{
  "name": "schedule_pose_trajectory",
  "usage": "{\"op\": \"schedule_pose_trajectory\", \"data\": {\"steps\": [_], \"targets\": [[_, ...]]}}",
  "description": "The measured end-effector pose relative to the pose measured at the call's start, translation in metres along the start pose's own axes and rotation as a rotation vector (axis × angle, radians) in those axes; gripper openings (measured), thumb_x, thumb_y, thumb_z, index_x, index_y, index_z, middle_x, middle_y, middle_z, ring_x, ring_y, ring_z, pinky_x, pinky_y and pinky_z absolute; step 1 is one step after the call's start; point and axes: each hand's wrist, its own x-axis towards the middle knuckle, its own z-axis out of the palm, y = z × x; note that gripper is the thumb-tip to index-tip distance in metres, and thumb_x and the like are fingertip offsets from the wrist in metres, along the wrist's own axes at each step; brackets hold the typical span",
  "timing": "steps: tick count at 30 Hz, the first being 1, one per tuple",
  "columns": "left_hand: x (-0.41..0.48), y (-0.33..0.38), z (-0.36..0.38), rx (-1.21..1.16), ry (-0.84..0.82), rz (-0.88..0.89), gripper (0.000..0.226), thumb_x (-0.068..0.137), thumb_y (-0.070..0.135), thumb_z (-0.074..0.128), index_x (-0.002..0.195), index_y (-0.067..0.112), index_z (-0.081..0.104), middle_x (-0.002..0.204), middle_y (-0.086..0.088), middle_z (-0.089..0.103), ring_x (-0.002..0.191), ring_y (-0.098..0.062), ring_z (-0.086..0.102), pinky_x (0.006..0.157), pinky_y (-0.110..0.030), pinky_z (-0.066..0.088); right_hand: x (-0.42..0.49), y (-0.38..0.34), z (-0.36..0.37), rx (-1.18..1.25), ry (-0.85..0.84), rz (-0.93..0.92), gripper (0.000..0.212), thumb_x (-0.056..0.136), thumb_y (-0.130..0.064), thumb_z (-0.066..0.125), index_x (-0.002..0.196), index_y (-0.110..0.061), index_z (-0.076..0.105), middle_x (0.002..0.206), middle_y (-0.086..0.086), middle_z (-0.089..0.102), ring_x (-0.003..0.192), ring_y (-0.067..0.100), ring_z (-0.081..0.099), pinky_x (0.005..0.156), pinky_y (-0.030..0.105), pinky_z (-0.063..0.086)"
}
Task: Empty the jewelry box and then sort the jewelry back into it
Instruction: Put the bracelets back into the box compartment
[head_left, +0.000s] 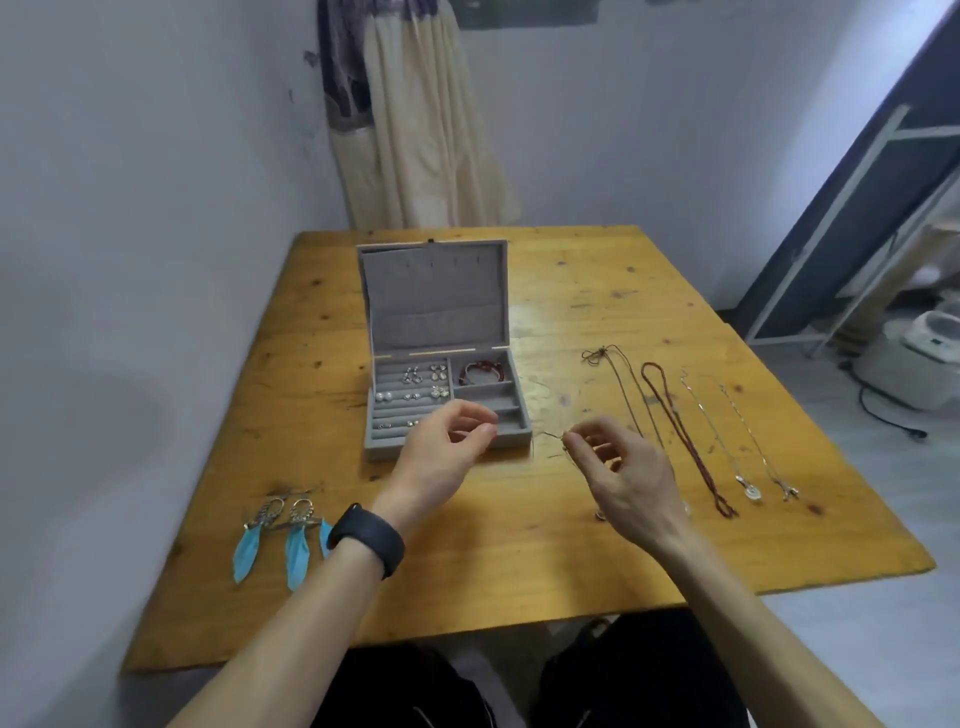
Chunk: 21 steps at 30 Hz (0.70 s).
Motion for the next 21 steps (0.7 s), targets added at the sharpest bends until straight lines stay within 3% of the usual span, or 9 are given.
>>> {"op": "schedule_pose_trajectory", "data": {"steps": [4,6,8,11,13,21], "targets": [[0.013,-0.032,-0.031,0.295,0.355,0.141,0.030,0.098,0.028,0.058,0.127,0.026,0.056,0.127,0.007,0.061,0.118,-0.014,0.055,0.096,-0.032,0.049,0.037,-0.023,0.014,-0.031,-0.040,-0.037,0.009,0.096,-0.032,0.063,0.093,-0.025,0.067,0.082,-0.013,0.069,0.082,-0.007,0.062,0.061,0.010,0.048],[0.021,-0.048,-0.042,0.500,0.387,0.122,0.049,0.099,0.034,0.053,0.146,0.023,0.042,0.149,0.001,0.046,0.137,-0.019,0.040,0.112,-0.038,0.039,0.055,-0.032,0.024,-0.049,-0.055,-0.034,0.010,0.097,-0.033,0.062,0.092,-0.025,0.067,0.081,-0.013,0.068,0.081,-0.010,0.061,0.060,0.008,0.048],[0.029,-0.063,-0.046,0.630,0.327,0.039,0.064,0.103,0.042,0.042,0.158,0.021,0.019,0.165,0.001,0.019,0.151,-0.018,0.018,0.122,-0.038,0.021,0.073,-0.038,0.036,-0.061,-0.072,-0.020,0.011,0.097,-0.033,0.062,0.089,-0.027,0.066,0.080,-0.012,0.067,0.077,-0.006,0.062,0.059,0.009,0.049],[0.034,-0.080,-0.043,0.650,0.258,-0.036,0.067,0.104,0.049,0.026,0.159,0.019,0.001,0.167,0.002,0.002,0.153,-0.016,0.007,0.125,-0.041,0.015,0.093,-0.041,0.054,-0.107,-0.099,-0.011,0.012,0.096,-0.035,0.062,0.086,-0.029,0.066,0.078,-0.011,0.067,0.072,0.001,0.064,0.058,0.014,0.052],[0.033,-0.086,-0.040,0.632,0.277,-0.031,0.066,0.103,0.050,0.019,0.159,0.018,0.003,0.167,0.000,0.005,0.153,-0.017,0.011,0.124,-0.041,0.017,0.103,-0.040,0.064,-0.125,-0.120,0.002,0.013,0.096,-0.035,0.062,0.087,-0.028,0.068,0.076,-0.011,0.068,0.072,0.004,0.065,0.059,0.022,0.055],[0.032,-0.089,-0.039,0.673,0.281,-0.024,0.062,0.105,0.047,0.017,0.159,0.019,0.003,0.167,0.001,0.000,0.153,-0.015,0.011,0.125,-0.039,0.013,0.119,-0.031,0.091,-0.165,-0.134,0.080,0.016,0.094,-0.039,0.062,0.087,-0.028,0.070,0.077,-0.010,0.068,0.068,0.013,0.065,0.058,0.029,0.052]]}}
